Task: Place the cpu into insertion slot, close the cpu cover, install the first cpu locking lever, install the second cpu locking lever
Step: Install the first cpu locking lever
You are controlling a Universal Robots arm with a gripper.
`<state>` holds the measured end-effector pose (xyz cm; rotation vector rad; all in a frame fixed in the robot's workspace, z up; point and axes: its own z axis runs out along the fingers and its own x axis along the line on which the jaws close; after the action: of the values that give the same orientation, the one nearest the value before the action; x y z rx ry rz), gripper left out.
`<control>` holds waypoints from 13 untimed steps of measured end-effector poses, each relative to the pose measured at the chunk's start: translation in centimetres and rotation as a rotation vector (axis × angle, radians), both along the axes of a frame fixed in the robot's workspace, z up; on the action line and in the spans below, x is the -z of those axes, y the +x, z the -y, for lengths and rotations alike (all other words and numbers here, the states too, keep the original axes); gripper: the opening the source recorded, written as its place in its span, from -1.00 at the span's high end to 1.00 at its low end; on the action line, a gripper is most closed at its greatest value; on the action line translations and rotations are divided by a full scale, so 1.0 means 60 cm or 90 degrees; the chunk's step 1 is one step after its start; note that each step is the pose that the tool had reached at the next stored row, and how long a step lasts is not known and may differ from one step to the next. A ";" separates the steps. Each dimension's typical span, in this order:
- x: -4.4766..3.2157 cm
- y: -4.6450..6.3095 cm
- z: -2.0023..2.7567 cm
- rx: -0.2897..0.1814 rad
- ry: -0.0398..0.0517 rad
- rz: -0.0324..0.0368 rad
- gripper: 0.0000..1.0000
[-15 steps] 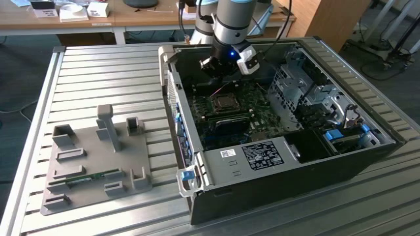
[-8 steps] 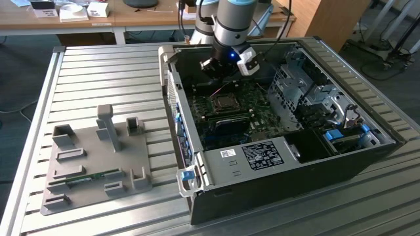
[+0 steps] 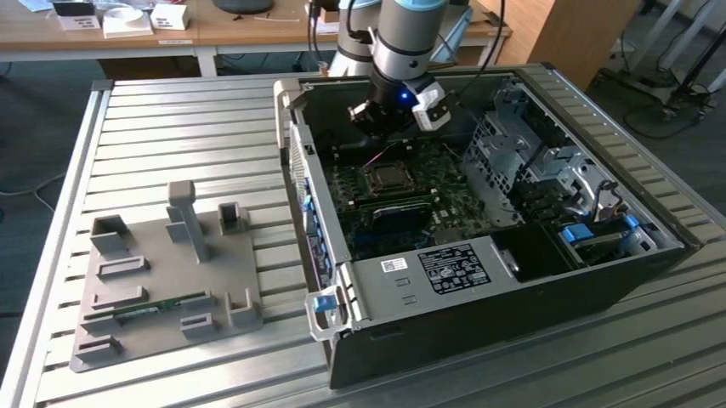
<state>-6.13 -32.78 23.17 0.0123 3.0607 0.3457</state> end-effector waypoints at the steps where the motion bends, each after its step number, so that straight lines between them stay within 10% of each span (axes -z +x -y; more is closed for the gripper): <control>1: 0.000 0.001 -0.0006 0.000 -0.0001 0.0000 0.79; 13: 0.007 0.005 -0.0043 0.000 -0.0003 -0.0001 0.79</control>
<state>-5.80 -32.52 22.77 0.0125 3.0609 0.3450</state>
